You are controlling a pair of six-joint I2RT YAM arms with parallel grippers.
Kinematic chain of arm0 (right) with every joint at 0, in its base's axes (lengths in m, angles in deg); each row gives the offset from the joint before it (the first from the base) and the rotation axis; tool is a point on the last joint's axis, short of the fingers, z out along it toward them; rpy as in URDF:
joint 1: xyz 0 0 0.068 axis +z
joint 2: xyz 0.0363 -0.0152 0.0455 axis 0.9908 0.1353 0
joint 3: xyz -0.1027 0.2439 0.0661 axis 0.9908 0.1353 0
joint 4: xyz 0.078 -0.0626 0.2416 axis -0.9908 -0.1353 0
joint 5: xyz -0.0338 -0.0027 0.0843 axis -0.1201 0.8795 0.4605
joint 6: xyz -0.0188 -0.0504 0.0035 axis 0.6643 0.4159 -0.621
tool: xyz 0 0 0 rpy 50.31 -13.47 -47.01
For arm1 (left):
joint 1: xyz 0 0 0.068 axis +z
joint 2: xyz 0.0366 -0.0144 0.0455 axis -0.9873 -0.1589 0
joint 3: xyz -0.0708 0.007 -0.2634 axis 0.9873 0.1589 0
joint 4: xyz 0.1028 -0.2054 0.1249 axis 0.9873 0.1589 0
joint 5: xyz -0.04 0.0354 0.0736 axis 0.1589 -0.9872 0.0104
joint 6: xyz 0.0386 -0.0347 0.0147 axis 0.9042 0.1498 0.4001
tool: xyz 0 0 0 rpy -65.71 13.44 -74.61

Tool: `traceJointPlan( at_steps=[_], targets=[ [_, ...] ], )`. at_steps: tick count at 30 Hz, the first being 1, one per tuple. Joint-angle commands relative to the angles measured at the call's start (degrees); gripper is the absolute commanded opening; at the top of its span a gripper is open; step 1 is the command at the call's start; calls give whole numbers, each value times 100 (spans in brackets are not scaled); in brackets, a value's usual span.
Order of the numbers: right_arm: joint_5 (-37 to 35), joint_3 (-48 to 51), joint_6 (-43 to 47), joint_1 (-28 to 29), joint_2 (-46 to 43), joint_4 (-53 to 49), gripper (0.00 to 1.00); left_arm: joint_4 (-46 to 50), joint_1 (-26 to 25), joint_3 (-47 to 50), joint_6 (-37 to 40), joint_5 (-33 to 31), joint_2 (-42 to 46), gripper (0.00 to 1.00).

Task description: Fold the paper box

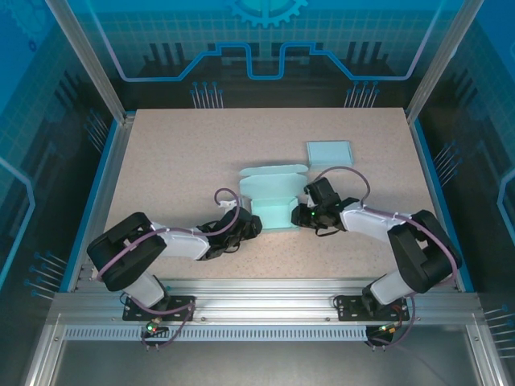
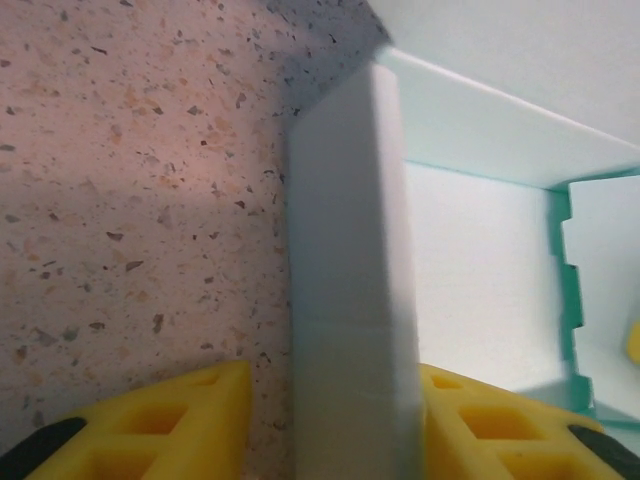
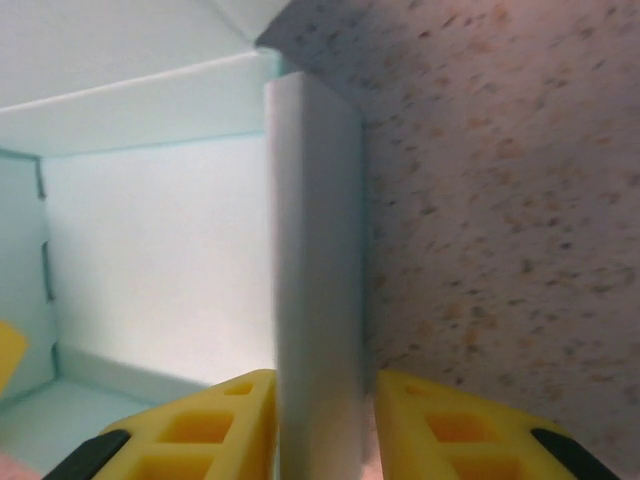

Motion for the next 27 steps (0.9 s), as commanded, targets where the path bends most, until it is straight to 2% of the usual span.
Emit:
traceJointPlan(
  at_steps=[1, 6, 11, 14, 19, 23, 27],
  targets=[
    [-1027, -248, 261, 151, 245, -859, 32, -41, -78, -55, -32, 127, -56, 44],
    [-1571, -607, 340, 374, 631, -1257, 31, -37, -76, -14, -19, 96, 57, 45],
    [-2651, -1283, 326, 839, 1247, -2105, 28, 26, -76, 101, 33, -40, 291, 46],
    [-3148, -1644, 282, 1132, 1628, -2528, 21, 170, -76, 134, 102, -171, 478, 46],
    [-3500, -2131, 252, 1420, 2230, -2997, 4, 260, -77, 209, 167, -267, 716, 47],
    [-3973, -2563, 107, 1670, 2747, -3556, 0, 339, -77, 264, 179, -364, 842, 48],
    [-3974, -2743, 92, 1774, 3087, -3670, 0, 412, -77, 271, 193, -434, 911, 49]
  ],
)
